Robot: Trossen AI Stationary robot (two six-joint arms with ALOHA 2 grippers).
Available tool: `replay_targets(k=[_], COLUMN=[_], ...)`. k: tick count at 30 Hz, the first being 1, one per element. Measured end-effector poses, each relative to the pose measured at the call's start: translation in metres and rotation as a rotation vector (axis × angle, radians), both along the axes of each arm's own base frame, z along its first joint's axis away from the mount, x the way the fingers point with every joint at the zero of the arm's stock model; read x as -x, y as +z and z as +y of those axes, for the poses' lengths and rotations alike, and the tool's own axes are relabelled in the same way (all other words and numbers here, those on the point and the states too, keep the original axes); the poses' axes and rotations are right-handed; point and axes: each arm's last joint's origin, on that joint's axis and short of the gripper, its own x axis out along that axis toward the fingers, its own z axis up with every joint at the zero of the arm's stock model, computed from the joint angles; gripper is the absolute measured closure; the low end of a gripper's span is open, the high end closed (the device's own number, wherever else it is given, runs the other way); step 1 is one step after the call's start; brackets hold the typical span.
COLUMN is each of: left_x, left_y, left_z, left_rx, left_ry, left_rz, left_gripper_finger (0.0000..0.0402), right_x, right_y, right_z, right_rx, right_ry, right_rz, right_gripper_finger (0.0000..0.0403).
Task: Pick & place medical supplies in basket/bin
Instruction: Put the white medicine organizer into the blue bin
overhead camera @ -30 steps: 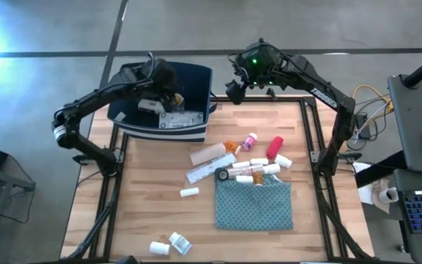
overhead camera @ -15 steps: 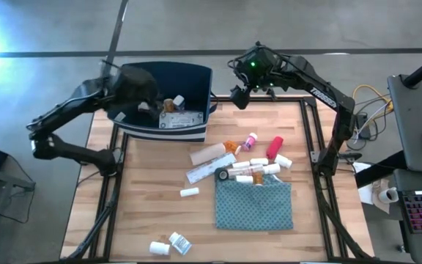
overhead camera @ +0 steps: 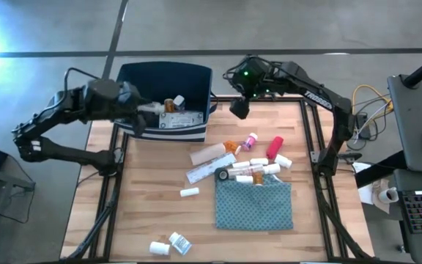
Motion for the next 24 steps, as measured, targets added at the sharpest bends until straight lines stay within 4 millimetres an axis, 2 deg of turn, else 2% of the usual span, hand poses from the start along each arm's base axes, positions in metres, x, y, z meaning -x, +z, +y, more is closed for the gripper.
replay_targets(k=[5,11,19,24], left_x=[0.006,0.007,-0.008,-0.024], left_y=[0.001,0.001,-0.005,-0.012], left_z=[-0.004,-0.004,-0.001,0.003], left_rx=[0.024,0.024,0.035,0.047], left_ry=[-0.006,-0.008,-0.007,-0.006], left_rz=[-0.026,-0.03,0.016,0.066], left_gripper_finger=[0.012,0.012,0.012,0.012], right_x=[-0.002,-0.003,-0.006,-0.005], right_y=[-0.007,-0.005,0.005,0.006], right_z=[-0.001,-0.002,-0.003,-0.002], right_rx=[-0.01,0.009,0.053,0.055], right_ry=[0.002,0.009,0.028,0.032], right_rz=[0.021,-0.004,-0.068,-0.065], right_gripper_finger=[0.0138,0.0138,0.0138,0.0138])
